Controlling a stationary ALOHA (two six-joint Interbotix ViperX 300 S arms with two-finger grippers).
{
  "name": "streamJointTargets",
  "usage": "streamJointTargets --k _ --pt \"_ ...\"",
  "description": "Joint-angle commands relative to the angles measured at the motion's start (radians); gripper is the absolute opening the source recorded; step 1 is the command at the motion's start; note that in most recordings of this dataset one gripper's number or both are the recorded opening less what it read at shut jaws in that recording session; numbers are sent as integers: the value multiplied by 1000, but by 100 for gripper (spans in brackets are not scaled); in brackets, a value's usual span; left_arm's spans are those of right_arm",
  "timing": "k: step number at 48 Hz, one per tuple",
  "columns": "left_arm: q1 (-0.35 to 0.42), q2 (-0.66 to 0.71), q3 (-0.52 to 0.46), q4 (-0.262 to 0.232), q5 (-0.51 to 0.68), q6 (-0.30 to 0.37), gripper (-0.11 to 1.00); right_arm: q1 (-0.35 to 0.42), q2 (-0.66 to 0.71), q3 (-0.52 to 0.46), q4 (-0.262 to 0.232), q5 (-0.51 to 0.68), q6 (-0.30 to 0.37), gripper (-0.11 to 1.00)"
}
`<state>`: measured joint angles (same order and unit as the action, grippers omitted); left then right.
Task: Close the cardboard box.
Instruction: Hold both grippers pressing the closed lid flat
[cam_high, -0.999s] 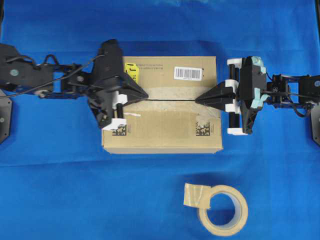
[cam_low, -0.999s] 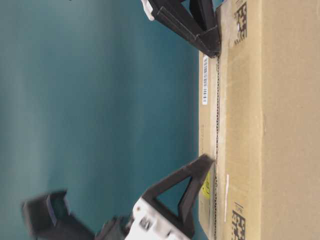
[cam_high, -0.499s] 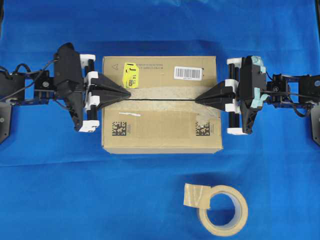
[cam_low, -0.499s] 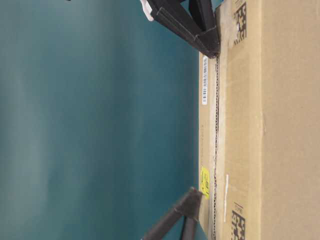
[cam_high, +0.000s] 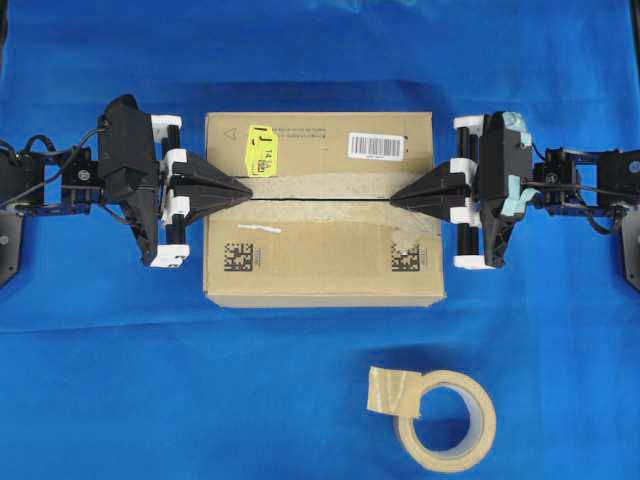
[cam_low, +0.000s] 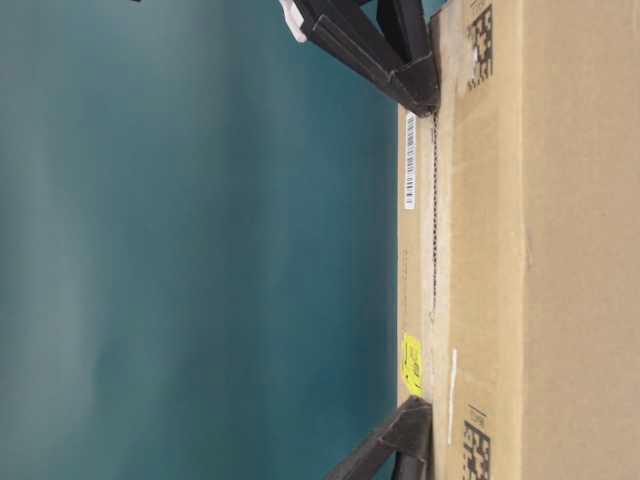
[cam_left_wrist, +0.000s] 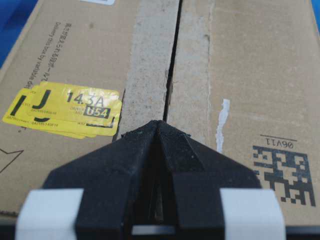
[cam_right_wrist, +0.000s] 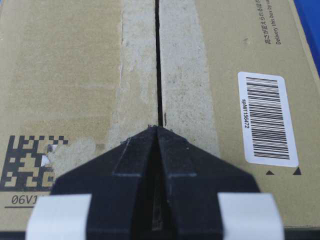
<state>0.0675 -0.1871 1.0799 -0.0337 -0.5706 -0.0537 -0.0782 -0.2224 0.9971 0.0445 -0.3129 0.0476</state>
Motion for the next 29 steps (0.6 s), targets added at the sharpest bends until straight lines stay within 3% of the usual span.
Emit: streamJointTargets --k 1,29 --pt "-2 6 -8 -2 -9 0 0 -3 -5 -6 2 -9 2 0" --pt "-3 15 14 -2 -43 -2 0 -3 -5 -3 2 -9 2 0"
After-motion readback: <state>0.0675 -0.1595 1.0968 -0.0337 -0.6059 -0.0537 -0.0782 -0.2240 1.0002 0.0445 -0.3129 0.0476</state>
